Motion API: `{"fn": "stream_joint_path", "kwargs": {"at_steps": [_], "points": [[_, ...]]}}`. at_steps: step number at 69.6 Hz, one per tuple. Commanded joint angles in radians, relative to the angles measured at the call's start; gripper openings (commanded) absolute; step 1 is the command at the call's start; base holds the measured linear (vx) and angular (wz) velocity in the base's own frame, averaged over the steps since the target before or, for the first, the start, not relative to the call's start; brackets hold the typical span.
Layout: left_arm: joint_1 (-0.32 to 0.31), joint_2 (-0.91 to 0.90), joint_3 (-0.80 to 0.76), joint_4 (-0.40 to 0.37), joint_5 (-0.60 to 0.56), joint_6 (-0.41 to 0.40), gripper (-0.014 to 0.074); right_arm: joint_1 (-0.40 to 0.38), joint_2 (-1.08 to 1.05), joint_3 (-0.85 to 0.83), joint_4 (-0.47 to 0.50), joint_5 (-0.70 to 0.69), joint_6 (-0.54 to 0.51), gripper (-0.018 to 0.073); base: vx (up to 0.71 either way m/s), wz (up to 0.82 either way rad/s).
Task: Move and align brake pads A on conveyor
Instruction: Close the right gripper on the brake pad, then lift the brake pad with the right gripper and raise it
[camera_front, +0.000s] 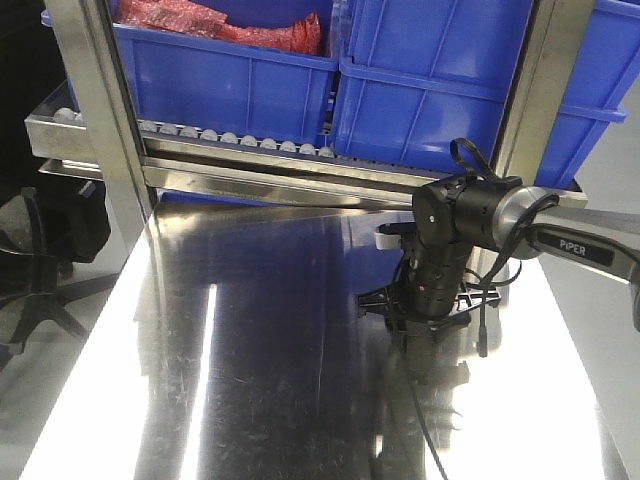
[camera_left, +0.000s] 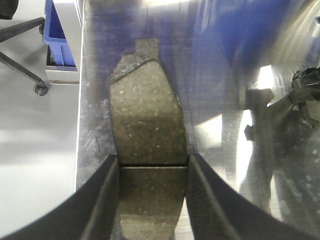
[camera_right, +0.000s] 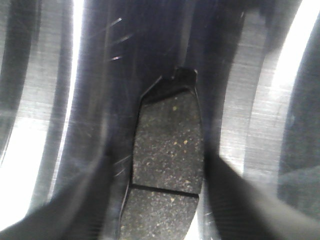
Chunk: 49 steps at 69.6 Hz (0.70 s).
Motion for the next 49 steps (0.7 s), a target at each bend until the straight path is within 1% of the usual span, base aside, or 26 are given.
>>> {"fn": "stream_joint_path", "kwargs": {"at_steps": [1, 3, 4, 5, 9, 29, 38, 49], "points": [[-0.004, -0.015, -0.024, 0.02, -0.066, -0.009, -0.0006, -0.005, -0.041, -0.027, -0.018, -0.017, 0.002, 0.0213, 0.0, 0.0], [-0.004, -0.015, -0.024, 0.02, -0.066, -0.009, -0.0006, -0.005, -0.037, -0.027, -0.018, -0.013, 0.001, 0.0155, 0.0, 0.0], [-0.004, -0.015, -0.024, 0.02, -0.066, -0.009, -0.0006, -0.005, -0.036, -0.027, -0.018, -0.013, 0.0, 0.011, 0.0, 0.0], [-0.004, -0.015, -0.024, 0.02, -0.066, -0.009, -0.0006, -0.005, -0.035, -0.026, -0.018, -0.013, -0.001, 0.0095, 0.0, 0.0], [-0.004, -0.015, -0.024, 0.02, -0.066, -0.009, -0.0006, -0.005, -0.035, -0.024, -0.018, -0.017, -0.004, -0.0017, 0.0, 0.0], [-0.004, -0.015, -0.024, 0.02, -0.066, -0.009, -0.0006, -0.005, -0.084, -0.027, -0.016, -0.028, -0.023, -0.0008, 0.0, 0.0], [-0.004, -0.015, -0.024, 0.02, -0.066, -0.009, -0.0006, -0.005, -0.147, -0.027, -0.014, -0.027, -0.035, -0.0008, 0.0, 0.0], [-0.004, -0.015, -0.024, 0.02, -0.066, -0.009, -0.0006, -0.002, -0.243, -0.026, 0.018, -0.022, -0.061, -0.0006, 0.0, 0.0]]}}
